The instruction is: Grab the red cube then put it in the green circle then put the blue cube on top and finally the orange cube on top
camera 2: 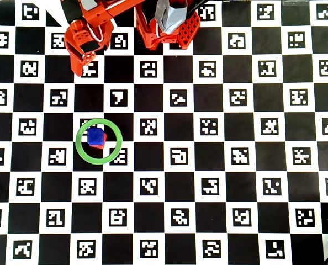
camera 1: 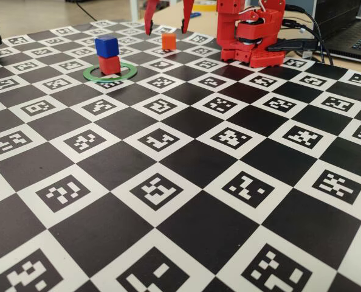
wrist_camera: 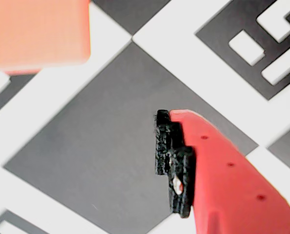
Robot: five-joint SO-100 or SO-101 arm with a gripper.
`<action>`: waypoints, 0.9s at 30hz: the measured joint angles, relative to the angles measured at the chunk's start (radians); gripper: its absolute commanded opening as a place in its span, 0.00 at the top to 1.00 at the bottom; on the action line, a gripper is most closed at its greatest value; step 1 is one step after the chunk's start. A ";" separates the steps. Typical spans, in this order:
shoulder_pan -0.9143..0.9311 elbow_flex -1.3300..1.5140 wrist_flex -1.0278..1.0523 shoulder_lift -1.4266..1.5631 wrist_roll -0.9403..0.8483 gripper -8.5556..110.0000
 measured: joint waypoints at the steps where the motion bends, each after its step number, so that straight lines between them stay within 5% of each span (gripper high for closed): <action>1: 0.006 0.003 -0.011 0.000 -0.006 0.58; 27: 0.084 0.012 -0.169 -0.121 -0.083 0.60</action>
